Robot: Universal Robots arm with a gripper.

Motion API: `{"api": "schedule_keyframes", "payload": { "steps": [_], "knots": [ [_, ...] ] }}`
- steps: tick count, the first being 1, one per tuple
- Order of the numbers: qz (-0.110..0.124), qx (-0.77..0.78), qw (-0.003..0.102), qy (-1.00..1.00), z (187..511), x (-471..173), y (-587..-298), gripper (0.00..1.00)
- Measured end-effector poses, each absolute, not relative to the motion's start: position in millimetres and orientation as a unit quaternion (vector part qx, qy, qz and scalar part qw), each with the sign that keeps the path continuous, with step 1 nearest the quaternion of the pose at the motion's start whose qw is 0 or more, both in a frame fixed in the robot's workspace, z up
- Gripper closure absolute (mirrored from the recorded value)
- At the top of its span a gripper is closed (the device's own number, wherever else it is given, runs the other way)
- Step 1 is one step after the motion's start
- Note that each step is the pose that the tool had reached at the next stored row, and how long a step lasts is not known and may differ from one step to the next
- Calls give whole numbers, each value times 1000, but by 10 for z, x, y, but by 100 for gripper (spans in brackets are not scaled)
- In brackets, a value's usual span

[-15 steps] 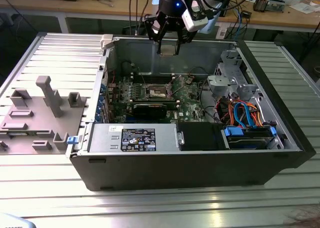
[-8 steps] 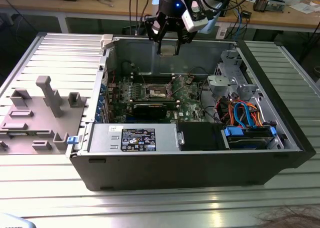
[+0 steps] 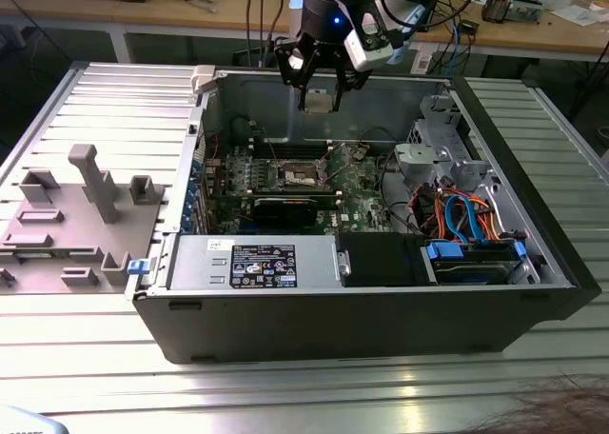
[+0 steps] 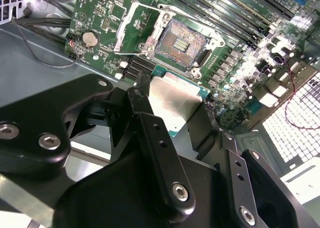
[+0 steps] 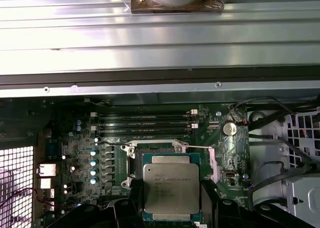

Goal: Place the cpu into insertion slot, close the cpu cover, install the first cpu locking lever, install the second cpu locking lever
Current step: 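Place the cpu into insertion slot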

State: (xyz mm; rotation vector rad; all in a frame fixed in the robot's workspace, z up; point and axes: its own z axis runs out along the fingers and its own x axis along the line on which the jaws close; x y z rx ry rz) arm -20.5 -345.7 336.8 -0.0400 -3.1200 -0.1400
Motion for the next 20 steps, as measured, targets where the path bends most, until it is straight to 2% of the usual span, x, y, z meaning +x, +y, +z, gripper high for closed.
{"api": "schedule_keyframes", "payload": {
  "steps": [20],
  "knots": [
    [-45, -13, 9, -999, 3212, -217, -3457, 46]
  ]
}}
